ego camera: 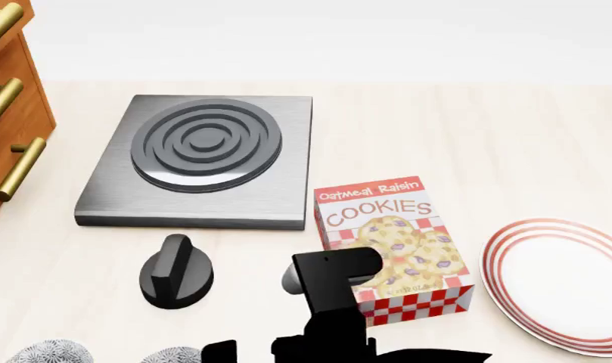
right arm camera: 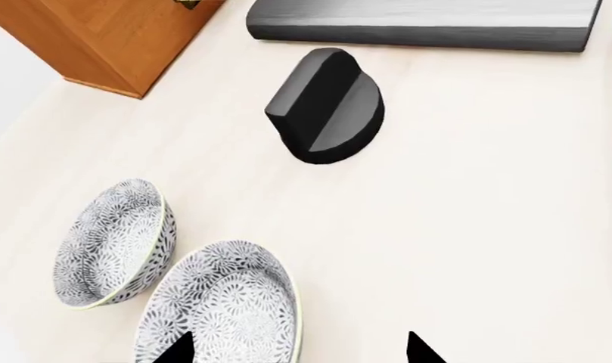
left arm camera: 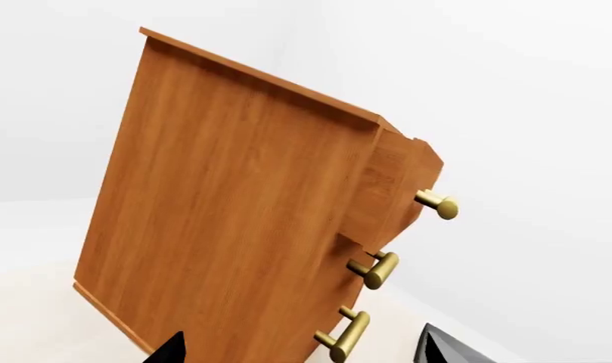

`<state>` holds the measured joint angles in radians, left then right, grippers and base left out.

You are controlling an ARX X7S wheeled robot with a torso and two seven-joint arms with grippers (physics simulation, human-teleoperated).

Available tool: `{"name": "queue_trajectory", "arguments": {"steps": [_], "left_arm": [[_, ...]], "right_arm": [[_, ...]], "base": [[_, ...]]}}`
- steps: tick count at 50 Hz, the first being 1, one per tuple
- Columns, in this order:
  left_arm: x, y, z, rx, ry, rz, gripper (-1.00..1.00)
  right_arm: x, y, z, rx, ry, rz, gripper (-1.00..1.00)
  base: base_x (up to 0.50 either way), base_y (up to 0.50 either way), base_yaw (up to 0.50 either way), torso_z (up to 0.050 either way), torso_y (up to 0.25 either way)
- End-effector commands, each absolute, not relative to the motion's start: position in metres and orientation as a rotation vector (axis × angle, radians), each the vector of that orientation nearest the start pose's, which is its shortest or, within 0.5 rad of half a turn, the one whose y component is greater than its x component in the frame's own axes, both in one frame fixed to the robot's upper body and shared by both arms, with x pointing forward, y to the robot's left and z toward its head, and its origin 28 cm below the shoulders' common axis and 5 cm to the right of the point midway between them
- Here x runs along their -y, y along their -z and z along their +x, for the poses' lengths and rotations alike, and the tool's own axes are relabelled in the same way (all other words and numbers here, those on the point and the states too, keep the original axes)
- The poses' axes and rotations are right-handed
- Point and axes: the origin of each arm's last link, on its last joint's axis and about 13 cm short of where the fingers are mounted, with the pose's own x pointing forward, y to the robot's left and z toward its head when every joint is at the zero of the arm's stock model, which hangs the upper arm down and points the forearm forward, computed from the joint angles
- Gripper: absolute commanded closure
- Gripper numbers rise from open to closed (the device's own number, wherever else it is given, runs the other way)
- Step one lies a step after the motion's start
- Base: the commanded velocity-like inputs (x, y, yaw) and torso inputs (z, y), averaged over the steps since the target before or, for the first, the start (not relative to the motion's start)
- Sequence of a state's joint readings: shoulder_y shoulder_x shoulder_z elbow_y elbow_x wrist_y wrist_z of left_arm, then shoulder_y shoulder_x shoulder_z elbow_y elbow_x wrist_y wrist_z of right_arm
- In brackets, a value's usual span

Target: Pick the akita bowl from table center and place it on the plate.

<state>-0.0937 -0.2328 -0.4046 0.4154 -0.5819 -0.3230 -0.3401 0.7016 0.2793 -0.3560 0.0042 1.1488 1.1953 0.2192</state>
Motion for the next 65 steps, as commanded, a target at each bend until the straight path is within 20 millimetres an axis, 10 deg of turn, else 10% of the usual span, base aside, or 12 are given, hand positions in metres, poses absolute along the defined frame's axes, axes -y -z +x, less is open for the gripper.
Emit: {"name": "queue_trajectory", "arguments": {"steps": [1,65], "left_arm": [[-0.305,-0.124,0.211,0.260,-0.468,-0.343,-1.00],[-0.303,-0.127,0.207,0.263,-0.451,-0.377,-1.00]], "right_arm": [[0.063,-0.127,0.283,-0.732,-0.694,0.194,-1.00],[0.053,-0.105,0.310,-0.805,-0.756,0.162,-1.00]], "base": [[0.00,0.00,0.00,0.000,0.000],[0.00,0.00,0.00,0.000,0.000]]}}
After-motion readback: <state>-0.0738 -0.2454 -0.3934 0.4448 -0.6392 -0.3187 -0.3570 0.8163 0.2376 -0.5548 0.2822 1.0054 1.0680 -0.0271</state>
